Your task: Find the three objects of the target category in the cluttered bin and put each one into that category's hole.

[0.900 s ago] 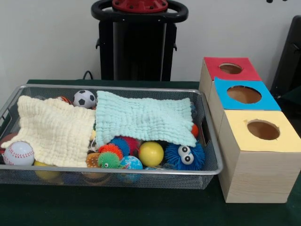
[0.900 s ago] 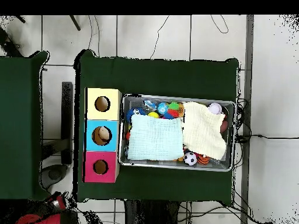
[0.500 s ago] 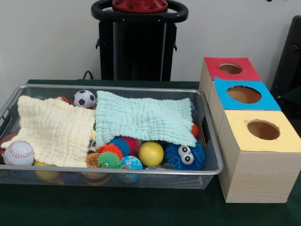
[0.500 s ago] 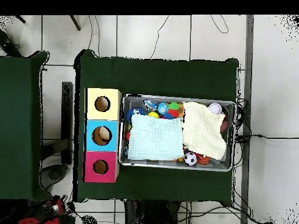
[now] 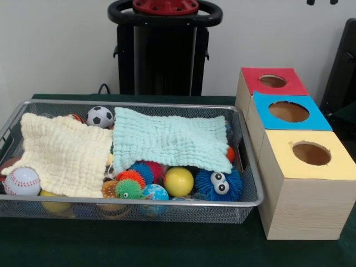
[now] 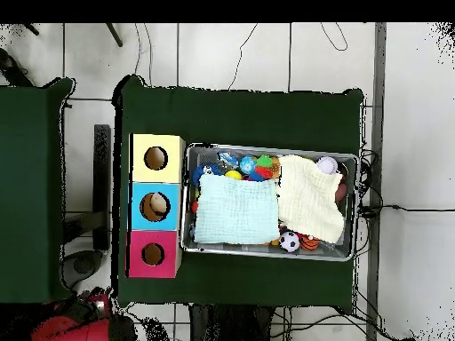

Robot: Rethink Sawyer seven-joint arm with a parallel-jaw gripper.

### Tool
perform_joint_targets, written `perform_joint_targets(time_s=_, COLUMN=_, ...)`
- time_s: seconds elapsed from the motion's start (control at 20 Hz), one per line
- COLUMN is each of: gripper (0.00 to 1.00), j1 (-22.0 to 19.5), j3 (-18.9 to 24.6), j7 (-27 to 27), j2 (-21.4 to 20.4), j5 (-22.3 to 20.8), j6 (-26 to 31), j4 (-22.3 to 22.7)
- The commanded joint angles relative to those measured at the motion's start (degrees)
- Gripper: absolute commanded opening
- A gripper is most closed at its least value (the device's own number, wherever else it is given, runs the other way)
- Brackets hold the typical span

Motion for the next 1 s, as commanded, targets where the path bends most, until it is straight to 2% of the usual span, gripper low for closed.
perform_joint_targets(time_s=0.05, gripper=1.00, j1=-4.8, j3=-0.5, j7=6.2, j2=3.6, j5=-1.5, j6=1.8, j4=-1.8)
perform_joint_targets(time_s=0.5, gripper=1.00, j1=-13.2, j3=2.9, j7=-1.3, j2=5.9, j5=-4.0, j6=-3.7, j4=-0.3)
perform_joint_targets(time_s=1.0, gripper=1.00, j1=-25.2, j3=9.2, j7=-7.6, j2=9.9, j5=-8.4, j6=-10.5, j4=1.6)
